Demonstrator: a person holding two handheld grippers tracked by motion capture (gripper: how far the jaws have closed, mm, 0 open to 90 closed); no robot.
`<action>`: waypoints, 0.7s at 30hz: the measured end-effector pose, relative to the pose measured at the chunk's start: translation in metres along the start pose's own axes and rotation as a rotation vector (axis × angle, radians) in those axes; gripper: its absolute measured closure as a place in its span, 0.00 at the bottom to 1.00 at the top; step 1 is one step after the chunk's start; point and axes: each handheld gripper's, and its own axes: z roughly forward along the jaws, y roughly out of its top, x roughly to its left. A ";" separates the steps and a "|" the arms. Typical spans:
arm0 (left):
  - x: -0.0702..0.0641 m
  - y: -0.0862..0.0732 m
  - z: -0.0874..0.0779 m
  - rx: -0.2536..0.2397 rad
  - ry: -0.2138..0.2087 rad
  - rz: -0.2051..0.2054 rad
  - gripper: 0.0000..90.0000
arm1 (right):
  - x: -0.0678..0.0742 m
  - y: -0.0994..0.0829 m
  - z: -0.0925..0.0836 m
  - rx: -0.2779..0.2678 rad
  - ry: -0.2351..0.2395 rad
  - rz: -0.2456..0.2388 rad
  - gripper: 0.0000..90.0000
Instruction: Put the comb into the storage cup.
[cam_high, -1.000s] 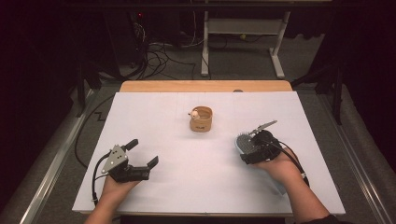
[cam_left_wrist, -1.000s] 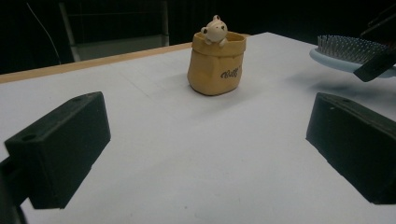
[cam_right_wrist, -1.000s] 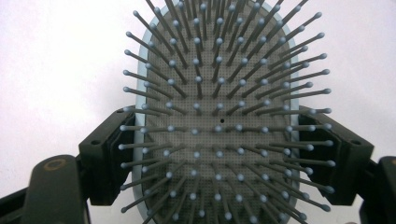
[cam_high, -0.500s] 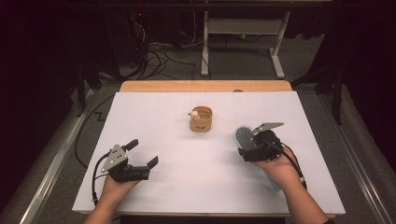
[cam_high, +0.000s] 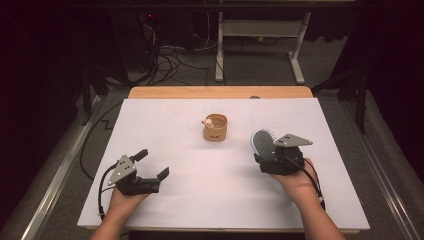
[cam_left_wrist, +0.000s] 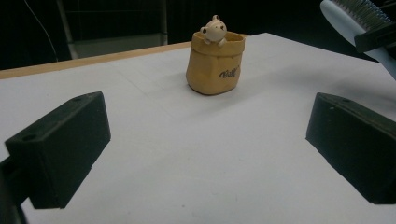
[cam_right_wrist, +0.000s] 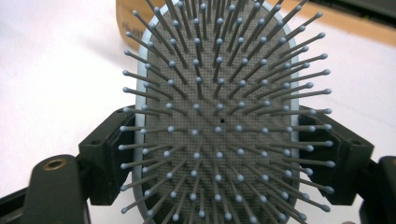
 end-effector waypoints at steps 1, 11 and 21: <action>0.000 0.000 0.000 0.001 0.001 0.000 0.00 | 0.001 0.000 -0.001 -0.018 0.002 0.002 0.23; 0.000 0.001 0.000 -0.003 -0.004 -0.003 0.01 | 0.002 -0.004 -0.004 -0.139 -0.004 0.026 0.23; 0.000 0.001 -0.001 -0.001 -0.002 -0.001 0.01 | 0.003 -0.004 -0.006 -0.229 -0.014 0.042 0.23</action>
